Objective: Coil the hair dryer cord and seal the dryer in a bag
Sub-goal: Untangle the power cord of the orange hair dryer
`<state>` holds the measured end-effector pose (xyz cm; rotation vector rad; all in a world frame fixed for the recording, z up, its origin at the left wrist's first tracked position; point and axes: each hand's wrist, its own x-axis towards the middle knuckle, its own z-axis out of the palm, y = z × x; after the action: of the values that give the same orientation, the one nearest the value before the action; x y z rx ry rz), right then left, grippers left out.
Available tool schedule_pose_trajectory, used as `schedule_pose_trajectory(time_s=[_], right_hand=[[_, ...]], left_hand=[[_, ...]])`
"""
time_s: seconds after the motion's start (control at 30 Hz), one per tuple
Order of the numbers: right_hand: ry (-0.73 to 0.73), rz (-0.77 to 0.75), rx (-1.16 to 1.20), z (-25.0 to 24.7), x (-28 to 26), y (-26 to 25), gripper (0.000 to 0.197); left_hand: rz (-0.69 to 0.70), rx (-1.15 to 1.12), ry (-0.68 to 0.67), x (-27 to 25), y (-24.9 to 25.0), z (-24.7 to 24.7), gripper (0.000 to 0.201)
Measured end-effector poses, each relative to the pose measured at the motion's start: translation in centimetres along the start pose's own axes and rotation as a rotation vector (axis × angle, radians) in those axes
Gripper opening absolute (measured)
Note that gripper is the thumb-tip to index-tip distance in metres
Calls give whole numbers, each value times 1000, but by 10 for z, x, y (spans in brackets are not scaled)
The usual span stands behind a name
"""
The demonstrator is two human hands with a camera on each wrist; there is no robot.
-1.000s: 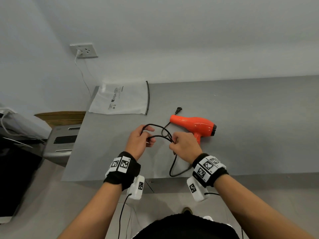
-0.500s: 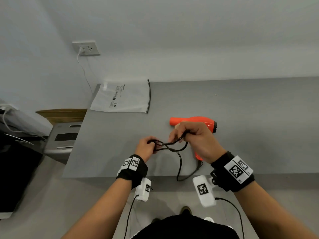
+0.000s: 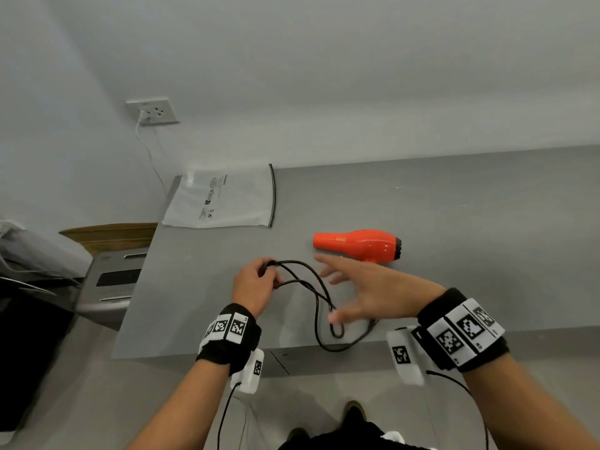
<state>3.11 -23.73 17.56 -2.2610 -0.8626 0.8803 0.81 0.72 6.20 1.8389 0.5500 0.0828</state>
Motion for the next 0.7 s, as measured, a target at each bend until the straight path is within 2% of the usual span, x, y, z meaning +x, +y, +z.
schedule_pose_trajectory(time_s=[0.07, 0.13, 0.27, 0.37, 0.47, 0.53, 0.7], right_hand=[[217, -40, 46, 1, 15, -11, 77], [375, -20, -86, 13, 36, -15, 59], [446, 113, -258, 41, 68, -12, 24], [484, 146, -319, 40, 70, -5, 24], [397, 3, -172, 26, 55, -4, 29], [406, -68, -56, 12, 38, -11, 27], [703, -53, 468, -29, -4, -14, 25]], left_hand=[[37, 21, -35, -6, 4, 2, 18], [86, 3, -99, -14, 11, 7, 19], [163, -15, -185, -22, 18, 17, 23], [91, -85, -181, -23, 16, 12, 24], [-24, -137, -115, -17, 8, -2, 29], [-130, -172, -45, -9, -2, -17, 31], [-387, -292, 80, 6, -37, -49, 26]])
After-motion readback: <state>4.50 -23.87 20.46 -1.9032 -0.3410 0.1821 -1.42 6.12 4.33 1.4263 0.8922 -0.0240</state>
